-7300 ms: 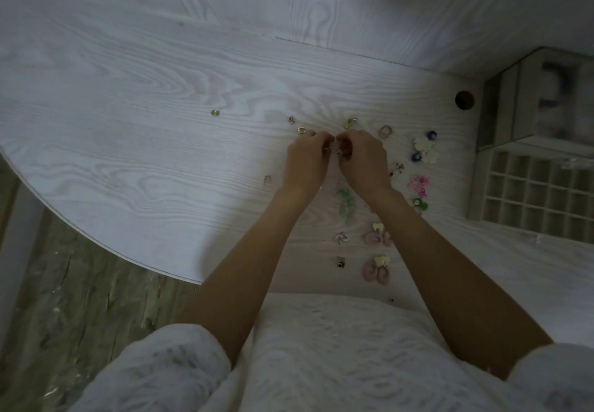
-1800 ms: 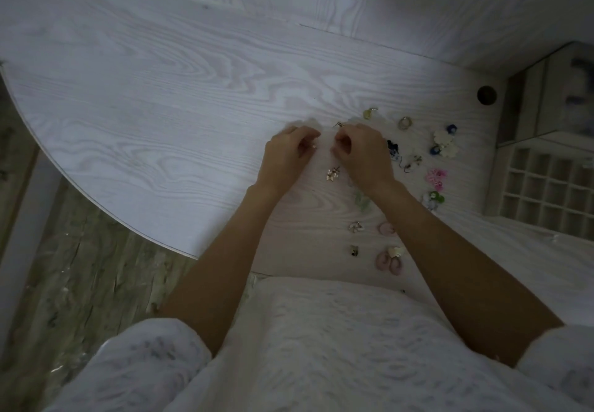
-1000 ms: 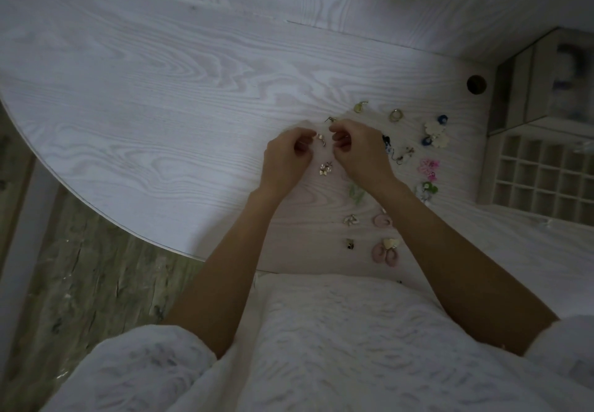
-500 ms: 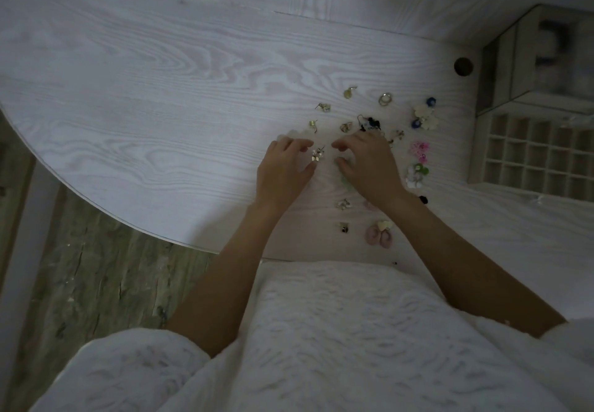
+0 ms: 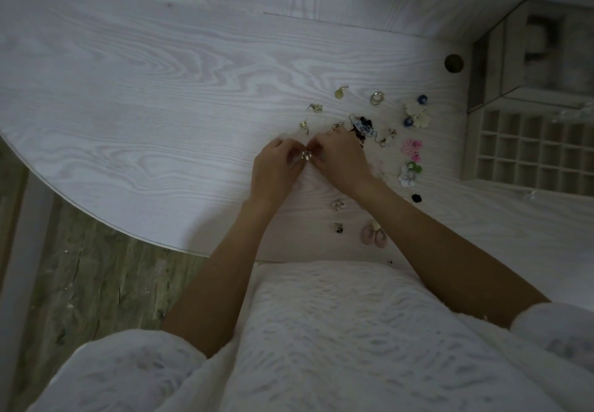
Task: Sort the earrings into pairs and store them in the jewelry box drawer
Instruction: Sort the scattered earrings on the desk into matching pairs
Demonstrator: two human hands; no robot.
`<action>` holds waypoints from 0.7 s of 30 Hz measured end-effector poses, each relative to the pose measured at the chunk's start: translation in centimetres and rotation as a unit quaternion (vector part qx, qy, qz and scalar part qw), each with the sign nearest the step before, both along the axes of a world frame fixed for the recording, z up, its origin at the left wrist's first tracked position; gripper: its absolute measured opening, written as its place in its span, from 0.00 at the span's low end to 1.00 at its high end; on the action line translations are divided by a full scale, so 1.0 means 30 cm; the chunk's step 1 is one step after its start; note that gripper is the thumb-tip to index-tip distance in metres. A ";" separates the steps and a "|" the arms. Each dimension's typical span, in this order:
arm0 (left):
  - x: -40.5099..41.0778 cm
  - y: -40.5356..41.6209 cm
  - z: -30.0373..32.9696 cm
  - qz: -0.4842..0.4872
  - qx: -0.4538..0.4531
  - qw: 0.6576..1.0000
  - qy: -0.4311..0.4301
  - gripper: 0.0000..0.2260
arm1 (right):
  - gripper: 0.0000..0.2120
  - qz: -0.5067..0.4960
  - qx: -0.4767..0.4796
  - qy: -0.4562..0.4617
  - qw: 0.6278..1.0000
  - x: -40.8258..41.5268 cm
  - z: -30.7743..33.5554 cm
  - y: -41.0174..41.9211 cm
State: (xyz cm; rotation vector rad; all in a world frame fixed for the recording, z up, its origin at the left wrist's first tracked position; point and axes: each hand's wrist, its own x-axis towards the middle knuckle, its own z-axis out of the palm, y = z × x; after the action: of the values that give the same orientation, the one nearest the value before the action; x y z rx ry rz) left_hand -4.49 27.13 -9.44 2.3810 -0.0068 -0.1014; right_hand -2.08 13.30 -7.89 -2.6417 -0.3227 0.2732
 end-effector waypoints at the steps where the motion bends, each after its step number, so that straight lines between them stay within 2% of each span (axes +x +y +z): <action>1: -0.002 0.003 0.002 0.005 0.000 1.000 0.002 0.07 | 0.08 -0.001 0.005 0.004 1.000 -0.002 0.000 0.003; 7: -0.008 0.010 0.015 0.018 -0.011 1.000 0.023 0.07 | 0.08 -0.003 0.034 0.020 0.999 -0.012 0.004 0.006; 13: -0.027 0.022 0.091 -0.009 0.015 0.999 0.044 0.12 | 0.09 0.009 0.037 -0.025 0.999 -0.039 0.060 -0.038; 16: -0.067 0.020 0.146 -0.012 -0.004 1.000 -0.012 0.10 | 0.08 -0.006 0.050 -0.055 0.997 -0.087 0.110 -0.106; 21: -0.141 -0.029 0.182 -0.057 -0.034 0.986 -0.155 0.06 | 0.08 -0.060 0.059 -0.065 0.994 -0.228 0.137 -0.270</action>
State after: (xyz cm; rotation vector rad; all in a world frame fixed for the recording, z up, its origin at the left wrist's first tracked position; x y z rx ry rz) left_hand -8.70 26.26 -3.96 2.3038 -0.2908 0.2127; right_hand -8.92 5.19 -3.77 -2.5550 -0.2145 0.0413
